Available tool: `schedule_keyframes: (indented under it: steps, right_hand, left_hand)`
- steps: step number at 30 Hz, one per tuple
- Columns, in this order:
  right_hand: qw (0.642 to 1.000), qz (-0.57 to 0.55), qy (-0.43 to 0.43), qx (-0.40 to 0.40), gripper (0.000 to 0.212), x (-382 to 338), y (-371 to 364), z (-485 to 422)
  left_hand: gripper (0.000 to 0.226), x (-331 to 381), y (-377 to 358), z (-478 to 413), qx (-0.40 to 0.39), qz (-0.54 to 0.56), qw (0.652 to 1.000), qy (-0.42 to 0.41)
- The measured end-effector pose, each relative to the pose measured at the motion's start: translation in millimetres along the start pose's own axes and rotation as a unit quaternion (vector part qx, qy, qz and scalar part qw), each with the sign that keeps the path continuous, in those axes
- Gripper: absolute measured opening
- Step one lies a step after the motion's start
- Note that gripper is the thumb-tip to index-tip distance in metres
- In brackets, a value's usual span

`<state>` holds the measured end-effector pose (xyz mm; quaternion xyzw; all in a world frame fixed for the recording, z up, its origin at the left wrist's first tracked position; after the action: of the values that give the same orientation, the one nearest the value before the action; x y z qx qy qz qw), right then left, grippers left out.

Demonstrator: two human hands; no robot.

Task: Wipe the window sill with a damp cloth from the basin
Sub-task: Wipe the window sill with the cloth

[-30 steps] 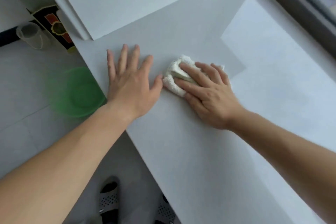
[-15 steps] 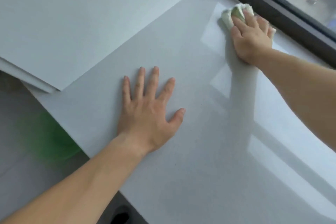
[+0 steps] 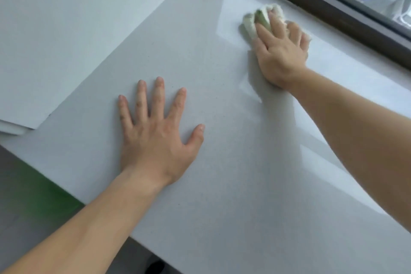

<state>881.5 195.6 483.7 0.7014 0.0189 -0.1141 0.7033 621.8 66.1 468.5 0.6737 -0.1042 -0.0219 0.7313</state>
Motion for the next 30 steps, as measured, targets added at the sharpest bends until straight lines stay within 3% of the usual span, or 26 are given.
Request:
schedule_keyframes:
  steps: [2,4,8,9,11,13,15,16,18,20,21,22,25,27,28,30]
  right_hand:
    - [0.992,0.007,0.128,-0.016,0.047,-30,-9,48]
    - [0.983,0.029,0.18,-0.022,0.046,-17,-4,54]
    - [0.996,-0.019,-0.085,0.0,0.046,65,16,-2]
    - [0.994,-0.02,-0.103,-0.001,0.046,55,14,4]
    - [1.0,-0.006,-0.029,-0.002,0.048,10,3,40]
    - [0.993,-0.015,0.112,-0.017,0.049,-37,-8,105]
    - [0.982,-0.005,0.184,-0.036,0.048,-37,-12,139]
    - [0.983,0.004,0.179,-0.034,0.047,-20,-8,131]
    - [0.998,0.011,0.069,-0.008,0.047,31,4,89]
    - [0.998,-0.013,-0.069,0.008,0.046,70,11,61]
    - [0.995,-0.02,-0.098,0.009,0.046,71,11,61]
    - [0.996,-0.012,-0.09,0.005,0.046,62,7,70]
    - [0.998,-0.002,0.07,-0.006,0.05,18,-2,132]
    - [0.991,0.015,0.131,-0.024,0.05,26,1,133]
    - [0.992,0.027,0.118,-0.026,0.051,42,5,112]
    - [1.0,0.016,0.014,-0.002,0.052,90,20,53]
  left_hand:
    - [0.08,0,1,0,0.002,0.005,1.0,-0.002]
    - [0.08,-1,1,0,0.0,0.003,1.0,0.0]
    - [0.08,0,-1,0,-0.003,-0.004,1.0,-0.001]
    - [0.079,0,-2,-1,-0.005,-0.007,1.0,-0.003]
    - [0.079,2,-2,-1,-0.014,-0.005,1.0,-0.006]
    - [0.078,3,2,-2,-0.014,0.006,1.0,-0.004]
    - [0.075,22,9,-7,-0.007,0.02,0.999,-0.036]
    - [0.074,40,11,-11,-0.003,0.027,0.997,-0.072]
    - [0.073,80,8,-18,-0.01,0.045,0.988,-0.148]
    - [0.073,103,-5,-23,-0.036,0.042,0.984,-0.17]
    - [0.072,105,-12,-25,-0.039,0.032,0.985,-0.163]
    - [0.071,105,-15,-25,-0.037,0.024,0.987,-0.156]
    - [0.071,104,-15,-16,-0.017,0.014,0.987,-0.158]
    - [0.07,103,-14,-16,-0.009,0.014,0.988,-0.155]
    - [0.071,104,-14,-16,-0.008,0.012,0.988,-0.154]
    - [0.071,105,-15,-15,-0.013,0.009,0.988,-0.153]
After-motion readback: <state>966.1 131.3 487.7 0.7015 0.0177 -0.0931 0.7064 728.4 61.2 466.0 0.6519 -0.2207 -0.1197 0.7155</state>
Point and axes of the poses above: each hand's wrist, its own z-axis away from the middle knuckle, its own y-axis out of the back of the hand, x = y × z, the point moved 10 cm from there along -z, towards the middle knuckle, and after that the axes turned 1 degree about -y, right-handed, at the moved point
